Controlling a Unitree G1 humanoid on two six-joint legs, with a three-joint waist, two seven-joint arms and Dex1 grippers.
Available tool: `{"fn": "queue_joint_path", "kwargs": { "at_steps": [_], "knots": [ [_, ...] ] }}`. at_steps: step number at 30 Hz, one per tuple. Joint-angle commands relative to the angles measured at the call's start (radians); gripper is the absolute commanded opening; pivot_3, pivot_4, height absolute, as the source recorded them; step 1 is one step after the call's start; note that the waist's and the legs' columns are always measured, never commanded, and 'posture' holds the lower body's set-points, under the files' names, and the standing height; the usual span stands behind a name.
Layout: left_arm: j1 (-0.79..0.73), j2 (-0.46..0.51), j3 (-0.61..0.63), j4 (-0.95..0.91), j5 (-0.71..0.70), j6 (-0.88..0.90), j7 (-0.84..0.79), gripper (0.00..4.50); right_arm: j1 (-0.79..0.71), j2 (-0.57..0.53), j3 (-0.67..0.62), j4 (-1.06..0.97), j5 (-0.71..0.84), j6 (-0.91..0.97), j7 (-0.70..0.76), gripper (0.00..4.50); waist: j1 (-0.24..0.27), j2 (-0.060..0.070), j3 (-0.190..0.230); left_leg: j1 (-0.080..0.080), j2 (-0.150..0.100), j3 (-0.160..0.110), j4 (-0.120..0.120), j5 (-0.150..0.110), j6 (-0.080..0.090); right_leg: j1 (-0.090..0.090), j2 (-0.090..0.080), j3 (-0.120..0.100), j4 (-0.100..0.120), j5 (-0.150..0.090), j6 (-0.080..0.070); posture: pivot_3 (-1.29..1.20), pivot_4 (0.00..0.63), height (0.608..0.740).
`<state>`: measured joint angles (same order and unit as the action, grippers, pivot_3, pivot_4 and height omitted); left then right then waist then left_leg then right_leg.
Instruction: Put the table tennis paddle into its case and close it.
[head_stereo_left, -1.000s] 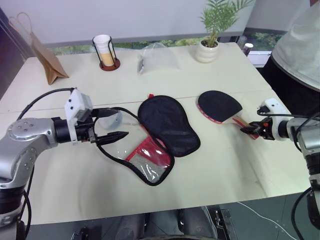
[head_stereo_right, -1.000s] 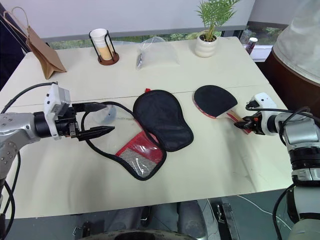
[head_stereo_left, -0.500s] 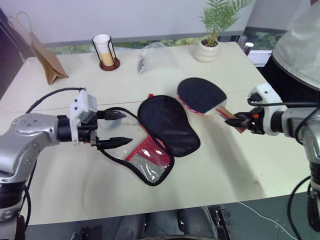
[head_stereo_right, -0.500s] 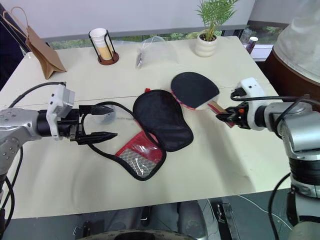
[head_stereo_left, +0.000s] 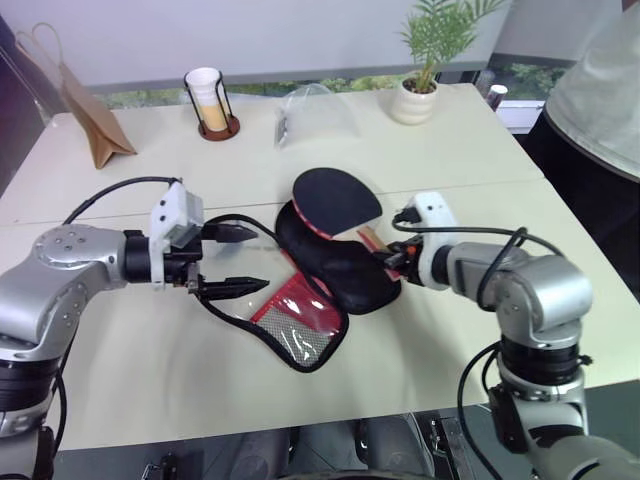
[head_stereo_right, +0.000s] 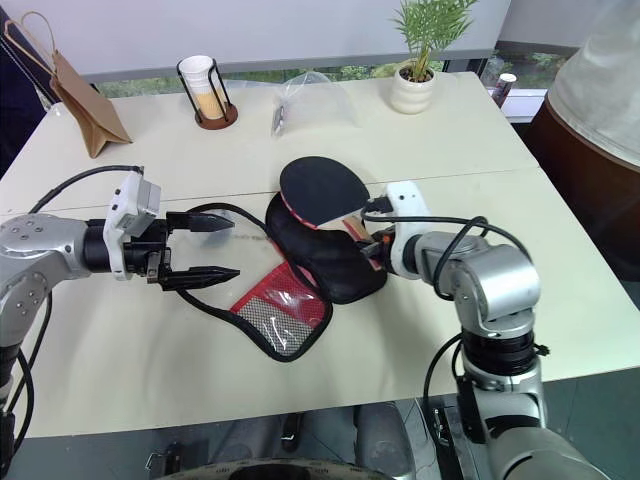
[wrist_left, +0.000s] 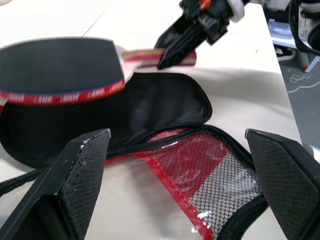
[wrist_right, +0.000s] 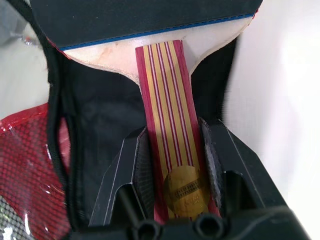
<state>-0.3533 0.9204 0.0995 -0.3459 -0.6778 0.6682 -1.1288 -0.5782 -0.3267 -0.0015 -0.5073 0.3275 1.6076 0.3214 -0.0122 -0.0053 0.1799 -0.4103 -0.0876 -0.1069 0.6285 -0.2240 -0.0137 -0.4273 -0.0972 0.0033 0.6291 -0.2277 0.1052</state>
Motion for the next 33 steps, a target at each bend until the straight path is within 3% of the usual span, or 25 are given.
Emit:
{"fn": "queue_joint_path", "kwargs": {
  "at_steps": [1,15,22,28,33],
  "knots": [
    [0.002,0.011,0.024,-0.018,0.005,-0.016,0.003,4.5,0.003,0.018,0.008,-0.035,0.01,0.007,-0.042,0.98,0.0,0.0,0.0,0.0,0.0,0.0,0.0,0.0,0.0,0.0,0.0,0.0,0.0,0.0,0.0,0.0,0.15,0.74],
    [0.028,0.011,0.039,-0.034,0.004,-0.016,0.023,4.5,0.062,0.033,0.102,-0.028,0.023,0.007,-0.085,0.98,-0.004,0.0,0.0,0.0,0.0,0.0,0.0,0.0,0.0,0.0,0.001,0.0,0.0,0.0,0.0,0.0,0.15,0.74],
    [0.037,0.017,0.047,-0.022,0.014,-0.019,0.024,4.5,0.036,0.011,0.093,-0.044,0.035,-0.017,-0.056,4.4,-0.004,0.0,0.0,0.0,0.0,0.0,0.0,0.0,0.0,0.0,0.001,0.0,0.0,0.0,0.0,0.0,0.15,0.74],
    [0.036,0.037,0.07,0.022,0.029,-0.029,0.01,4.5,0.013,-0.173,0.038,-0.182,0.186,-0.118,0.167,4.47,-0.002,0.0,0.0,0.0,0.0,-0.001,0.0,0.0,0.0,0.001,0.0,-0.002,0.0,0.0,0.0,0.0,0.15,0.74],
    [0.058,0.087,0.111,0.16,0.125,-0.135,-0.002,4.5,0.038,-0.33,0.023,-0.141,0.207,-0.322,0.31,4.47,-0.004,0.0,0.0,0.0,0.001,-0.001,0.0,0.0,0.0,0.001,0.0,-0.002,-0.001,-0.001,0.0,0.0,0.15,0.74]
  ]
}}
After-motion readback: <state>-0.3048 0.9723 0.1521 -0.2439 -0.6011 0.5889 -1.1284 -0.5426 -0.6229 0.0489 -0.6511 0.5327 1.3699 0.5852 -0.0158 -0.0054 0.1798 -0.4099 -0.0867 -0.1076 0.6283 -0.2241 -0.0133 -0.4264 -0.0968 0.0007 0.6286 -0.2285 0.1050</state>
